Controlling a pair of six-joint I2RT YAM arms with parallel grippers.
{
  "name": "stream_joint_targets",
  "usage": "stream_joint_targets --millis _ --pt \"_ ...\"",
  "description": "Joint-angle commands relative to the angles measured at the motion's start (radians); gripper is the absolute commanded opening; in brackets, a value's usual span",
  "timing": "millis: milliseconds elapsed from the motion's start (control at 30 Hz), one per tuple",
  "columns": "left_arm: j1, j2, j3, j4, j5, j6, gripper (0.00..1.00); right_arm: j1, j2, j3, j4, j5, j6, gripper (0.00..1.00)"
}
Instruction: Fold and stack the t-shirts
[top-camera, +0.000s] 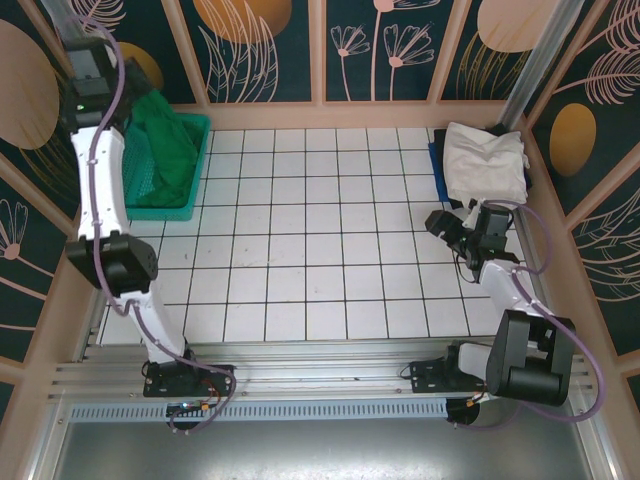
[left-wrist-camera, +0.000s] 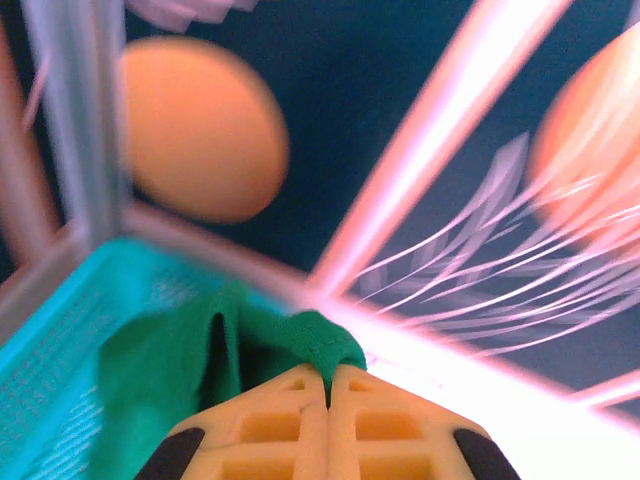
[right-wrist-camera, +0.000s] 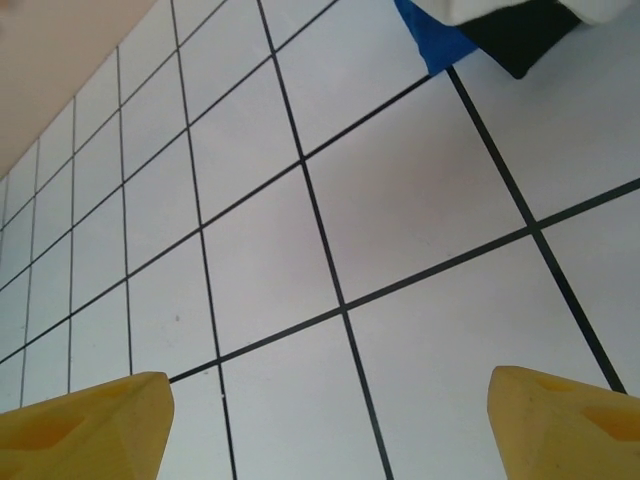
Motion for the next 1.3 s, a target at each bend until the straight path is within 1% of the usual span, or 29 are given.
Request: stream_joint_targets --millis 0,33,100,200,300,367,433,567,633,700,733,800,900,933,967,1033,1100,1167,1233,1267 --pt "-0.016 -0.164 -0.021 0.359 0.24 -0.198 0.0 0.012 -0.05 0.034 -0.002 -0.045 0.023 0.81" --pt "-0.031 -0.188 -0.009 0.426 0.251 -0.228 0.0 0.012 -0.058 0.037 0.001 -0.054 0.028 0.8" --pt "-0.077 -0.208 0.05 0.506 0.27 -0.271 0.0 0.011 -0.074 0.043 0.005 -0.07 0.035 0.8" --pt "-0.161 -0.18 0.184 0.608 0.326 -0.346 0.0 0.013 -0.1 0.047 0.022 -0.101 0.051 0.79" --pt "-0.243 -0.146 0.252 0.696 0.375 -0.43 0.0 0.013 -0.133 0.047 0.038 -0.137 0.069 0.79" --pt "-0.294 -0.14 0.248 0.739 0.39 -0.446 0.0 0.015 -0.156 0.044 0.048 -0.156 0.078 0.79" --pt "-0.326 -0.133 0.247 0.766 0.389 -0.457 0.0 0.016 -0.18 0.043 0.05 -0.169 0.082 0.79" --pt "-0.332 -0.114 0.227 0.776 0.386 -0.485 0.0 0.02 -0.213 0.036 0.046 -0.18 0.087 0.79" --pt "-0.332 -0.119 0.149 0.781 0.375 -0.483 0.0 0.029 -0.224 0.024 0.044 -0.176 0.088 0.79" --pt "-0.331 -0.126 0.054 0.755 0.322 -0.446 0.0 0.036 -0.228 0.009 0.045 -0.17 0.09 0.79" --pt "-0.33 -0.124 0.003 0.723 0.29 -0.421 0.08 0.043 -0.226 0.003 0.04 -0.163 0.091 0.79" --pt "-0.331 -0.108 -0.081 0.641 0.228 -0.358 0.33 0.06 -0.227 -0.01 0.026 -0.14 0.089 0.78" --pt "-0.33 -0.063 -0.215 0.501 0.126 -0.249 0.93 0.104 -0.22 -0.034 0.007 -0.096 0.084 0.79" --pt "-0.331 -0.041 -0.255 0.427 0.07 -0.208 0.98 0.123 -0.216 -0.041 -0.002 -0.078 0.08 0.79" --pt "-0.33 -0.027 -0.293 0.38 0.037 -0.181 0.98 0.141 -0.214 -0.046 -0.011 -0.06 0.078 0.79" --pt "-0.332 -0.014 -0.425 0.309 -0.034 -0.147 0.98 0.2 -0.202 -0.059 -0.028 0.001 0.076 0.79" --pt "-0.334 -0.043 -0.58 0.293 -0.051 -0.139 0.98 0.26 -0.183 -0.072 -0.042 0.039 0.076 0.78" --pt "-0.354 -0.114 -0.757 0.321 -0.052 -0.132 0.97 0.328 -0.161 -0.075 -0.069 0.08 0.081 0.77" --pt "-0.405 -0.206 -0.933 0.361 -0.075 -0.12 0.96 0.422 -0.141 -0.075 -0.094 0.136 0.08 0.77" --pt "-0.446 -0.263 -1.006 0.363 -0.089 -0.111 0.94 0.472 -0.131 -0.074 -0.108 0.174 0.082 0.76"
